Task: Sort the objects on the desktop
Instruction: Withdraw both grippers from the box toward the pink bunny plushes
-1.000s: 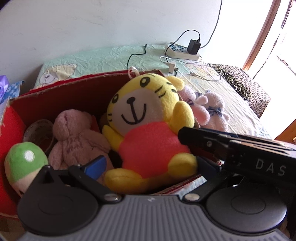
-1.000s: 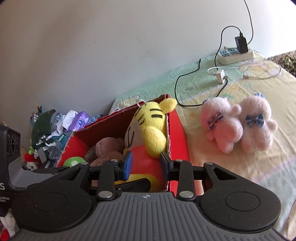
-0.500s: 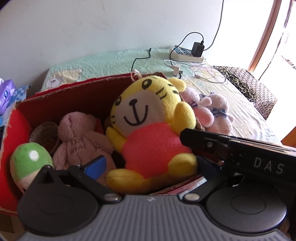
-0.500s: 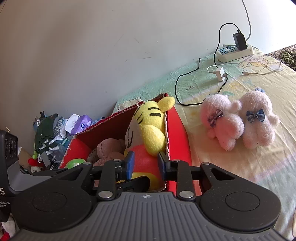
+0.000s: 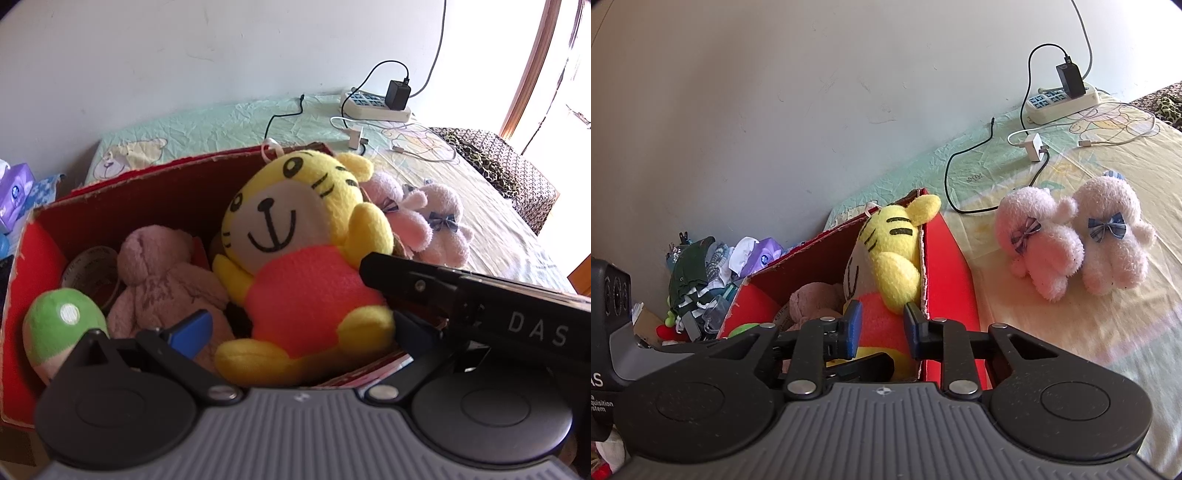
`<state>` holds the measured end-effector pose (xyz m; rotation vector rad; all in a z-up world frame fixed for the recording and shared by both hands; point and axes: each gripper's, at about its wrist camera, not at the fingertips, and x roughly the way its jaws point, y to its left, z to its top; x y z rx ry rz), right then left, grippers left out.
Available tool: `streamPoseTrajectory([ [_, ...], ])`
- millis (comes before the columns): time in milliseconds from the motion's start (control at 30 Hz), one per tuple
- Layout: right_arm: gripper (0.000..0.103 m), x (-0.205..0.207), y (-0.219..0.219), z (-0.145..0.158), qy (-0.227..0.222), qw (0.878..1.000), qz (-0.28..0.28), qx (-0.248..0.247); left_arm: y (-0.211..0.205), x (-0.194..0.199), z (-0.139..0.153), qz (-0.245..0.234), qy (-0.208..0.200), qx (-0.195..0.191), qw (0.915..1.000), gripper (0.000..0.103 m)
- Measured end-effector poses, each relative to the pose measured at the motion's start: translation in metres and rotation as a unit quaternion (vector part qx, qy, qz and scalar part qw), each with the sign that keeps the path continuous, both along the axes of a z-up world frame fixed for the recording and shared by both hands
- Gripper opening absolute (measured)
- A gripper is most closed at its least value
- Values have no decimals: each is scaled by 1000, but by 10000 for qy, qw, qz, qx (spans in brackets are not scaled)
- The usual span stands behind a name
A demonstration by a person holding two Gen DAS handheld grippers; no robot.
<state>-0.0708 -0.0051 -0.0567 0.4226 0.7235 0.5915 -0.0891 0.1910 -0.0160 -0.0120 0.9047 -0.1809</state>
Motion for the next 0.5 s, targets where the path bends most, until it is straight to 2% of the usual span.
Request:
streamPoseTrajectory([
  [267,26,5,-2,0,-37,9995,321,19,-4,0,-1,158,-34,102,9998,102],
  [500,29,18,-8,2,26,9956,937,37,-9,-5,0,617,-28,49,9981,102],
])
